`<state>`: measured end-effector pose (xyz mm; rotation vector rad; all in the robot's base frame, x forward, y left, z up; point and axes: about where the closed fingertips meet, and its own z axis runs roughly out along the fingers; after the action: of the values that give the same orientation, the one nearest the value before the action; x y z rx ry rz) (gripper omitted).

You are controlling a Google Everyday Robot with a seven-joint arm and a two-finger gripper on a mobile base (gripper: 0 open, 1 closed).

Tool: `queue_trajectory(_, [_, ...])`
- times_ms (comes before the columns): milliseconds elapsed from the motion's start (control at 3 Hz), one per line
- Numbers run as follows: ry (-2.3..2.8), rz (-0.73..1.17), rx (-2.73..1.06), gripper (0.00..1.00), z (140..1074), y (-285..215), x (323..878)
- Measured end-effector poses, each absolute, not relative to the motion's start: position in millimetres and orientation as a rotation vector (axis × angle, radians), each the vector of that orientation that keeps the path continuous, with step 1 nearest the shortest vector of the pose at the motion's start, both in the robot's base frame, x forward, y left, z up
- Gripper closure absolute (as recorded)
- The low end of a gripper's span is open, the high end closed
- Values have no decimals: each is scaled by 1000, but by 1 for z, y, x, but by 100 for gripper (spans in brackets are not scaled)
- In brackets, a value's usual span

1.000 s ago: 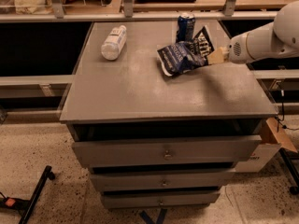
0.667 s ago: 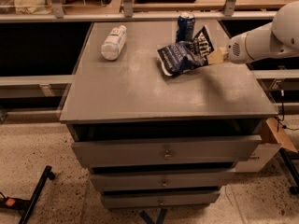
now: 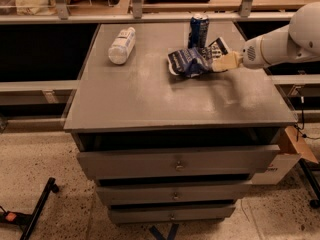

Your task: Move blue chip bag near pepsi can

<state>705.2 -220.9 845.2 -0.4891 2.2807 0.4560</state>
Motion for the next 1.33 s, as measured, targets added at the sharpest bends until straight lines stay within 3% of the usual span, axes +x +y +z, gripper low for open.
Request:
queue_trajectory(333, [2283, 459, -492, 0, 843, -219, 706])
queue_trajectory(1333, [2235, 370, -492, 0, 897, -236, 701])
